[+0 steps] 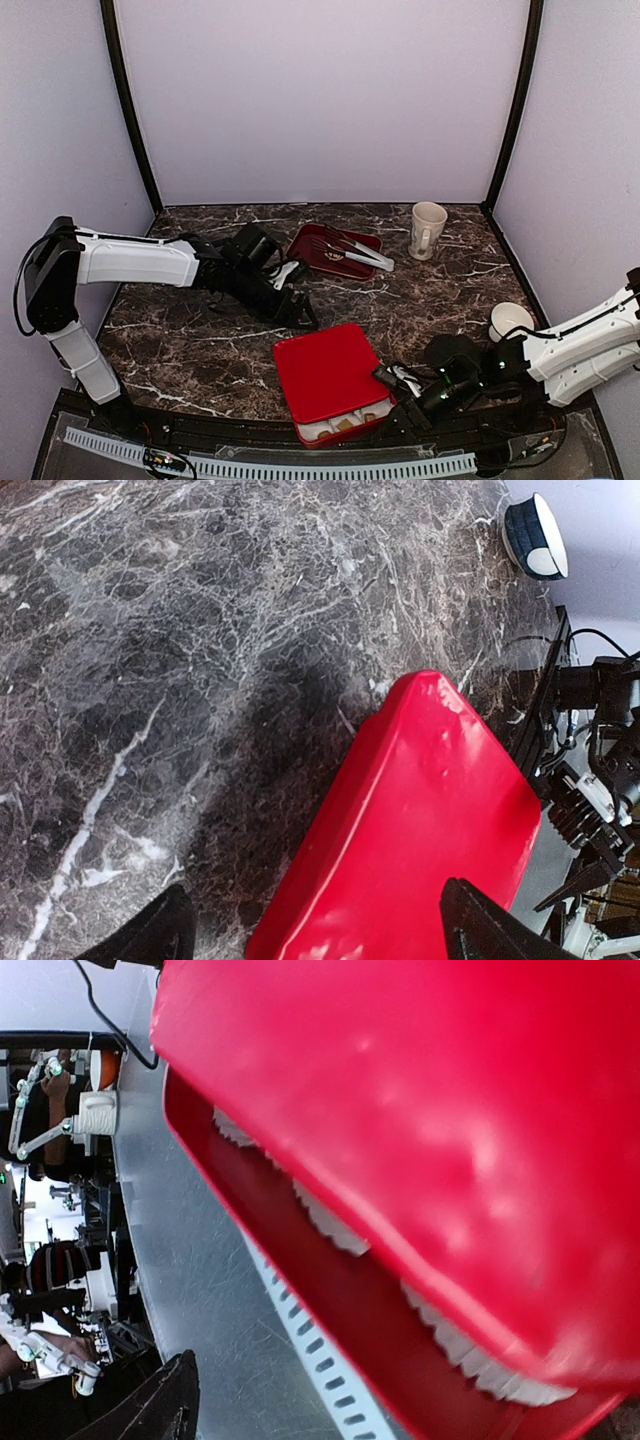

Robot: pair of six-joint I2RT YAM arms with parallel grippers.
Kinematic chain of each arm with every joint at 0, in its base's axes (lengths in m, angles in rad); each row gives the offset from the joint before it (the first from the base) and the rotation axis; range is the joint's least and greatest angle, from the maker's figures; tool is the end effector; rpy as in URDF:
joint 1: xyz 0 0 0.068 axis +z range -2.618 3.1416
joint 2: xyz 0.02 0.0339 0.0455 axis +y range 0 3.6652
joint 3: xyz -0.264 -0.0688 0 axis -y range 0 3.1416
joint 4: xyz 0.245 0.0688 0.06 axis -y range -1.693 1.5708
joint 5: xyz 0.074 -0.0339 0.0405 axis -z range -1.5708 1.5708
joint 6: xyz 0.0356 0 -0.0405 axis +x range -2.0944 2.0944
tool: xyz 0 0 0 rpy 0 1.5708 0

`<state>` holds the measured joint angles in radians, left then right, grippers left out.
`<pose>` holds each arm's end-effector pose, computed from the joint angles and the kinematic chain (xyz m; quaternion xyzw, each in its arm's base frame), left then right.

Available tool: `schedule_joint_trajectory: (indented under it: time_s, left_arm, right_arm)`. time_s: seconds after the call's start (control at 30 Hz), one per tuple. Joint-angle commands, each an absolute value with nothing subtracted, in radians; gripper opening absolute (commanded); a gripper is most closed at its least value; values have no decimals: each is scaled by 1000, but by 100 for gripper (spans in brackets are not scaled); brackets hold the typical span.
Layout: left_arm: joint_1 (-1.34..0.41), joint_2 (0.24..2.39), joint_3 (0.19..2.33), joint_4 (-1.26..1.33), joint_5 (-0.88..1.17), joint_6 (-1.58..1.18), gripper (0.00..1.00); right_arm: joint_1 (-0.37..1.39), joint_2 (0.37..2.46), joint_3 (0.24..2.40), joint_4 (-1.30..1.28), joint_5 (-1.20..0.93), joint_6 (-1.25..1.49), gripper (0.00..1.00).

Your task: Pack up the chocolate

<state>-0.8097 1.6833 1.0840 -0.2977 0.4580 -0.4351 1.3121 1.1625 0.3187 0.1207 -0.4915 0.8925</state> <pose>0.2313 -0.2656 0.2044 0.2449 0.8891 -0.3617 0.1367 0.0354 0.1994 0.1429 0.2820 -0.8439 -0.4561 0.0177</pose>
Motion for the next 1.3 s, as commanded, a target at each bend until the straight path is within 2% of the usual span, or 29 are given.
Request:
schedule_joint_trajectory:
  time_s: [0.0,0.23,0.53,0.8,1.0,1.27]
  left_arm:
    - [-794,1663,1058,-262,509,-462,87]
    - [-739,1603,959,-213,515,-526,87]
    - [-666,1533,860,-167,499,-612,87]
    - [-667,1521,826,-204,444,-637,79]
    - [-709,1498,830,-263,344,-707,76]
    - [-784,1478,775,-208,247,-840,78]
  right_arm:
    - [1231,1161,313,267,-441,908,80]
    - [1055,1168,311,348,-473,894,82]
    - [893,1463,422,534,-591,864,81]
    - [809,1545,575,444,-668,786,83]
    - [804,1549,593,436,-696,833,85]
    - [804,1454,517,337,-657,893,86]
